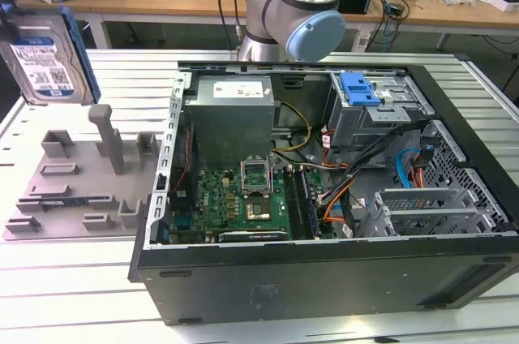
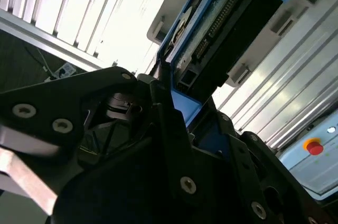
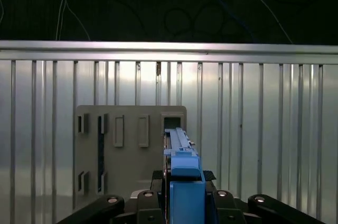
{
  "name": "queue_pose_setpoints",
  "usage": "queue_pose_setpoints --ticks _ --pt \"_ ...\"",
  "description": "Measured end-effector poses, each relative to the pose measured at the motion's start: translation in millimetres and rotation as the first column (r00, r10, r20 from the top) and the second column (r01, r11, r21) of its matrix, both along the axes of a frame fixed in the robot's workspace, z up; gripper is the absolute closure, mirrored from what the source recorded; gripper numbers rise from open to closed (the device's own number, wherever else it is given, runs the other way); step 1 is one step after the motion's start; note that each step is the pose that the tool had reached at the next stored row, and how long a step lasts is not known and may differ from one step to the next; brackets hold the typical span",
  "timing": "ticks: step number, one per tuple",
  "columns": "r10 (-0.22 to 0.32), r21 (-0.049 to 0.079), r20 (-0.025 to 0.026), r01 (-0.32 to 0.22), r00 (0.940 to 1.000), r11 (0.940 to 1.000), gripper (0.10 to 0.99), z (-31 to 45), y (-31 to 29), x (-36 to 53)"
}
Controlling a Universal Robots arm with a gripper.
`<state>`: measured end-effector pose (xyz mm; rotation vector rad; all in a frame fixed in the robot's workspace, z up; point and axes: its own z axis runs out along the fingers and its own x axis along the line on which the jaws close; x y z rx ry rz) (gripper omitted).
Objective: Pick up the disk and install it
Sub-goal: 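Pick up the disk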
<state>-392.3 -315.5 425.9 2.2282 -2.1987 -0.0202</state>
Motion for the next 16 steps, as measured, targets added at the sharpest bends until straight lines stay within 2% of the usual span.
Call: queue_pose_setpoints --ticks 3,4,7,8,13,16 --pt "0.000 0.000 0.0000 0.000 1.0000 1.0000 0.718 15.1 0.0 0.7" --pt "0.000 0.000 -0.0001 0.000 1.0000 1.0000 0.718 26.8 0.0 1.3" --pt "0.000 0.000 -0.0001 0.000 1.0000 1.0000 0.718 51.3 0.0 2.5" --pt "0.000 0.000 0.0001 0.000 1.0000 1.0000 0.718 53.4 0.0 2.6" --pt "0.000 0.000 -0.0001 0.000 1.0000 1.0000 0.718 53.6 -0.3 3.2" --pt "0.000 0.000 -0.0017 0.000 1.0000 1.0000 0.718 53.7 -4.5 14.7"
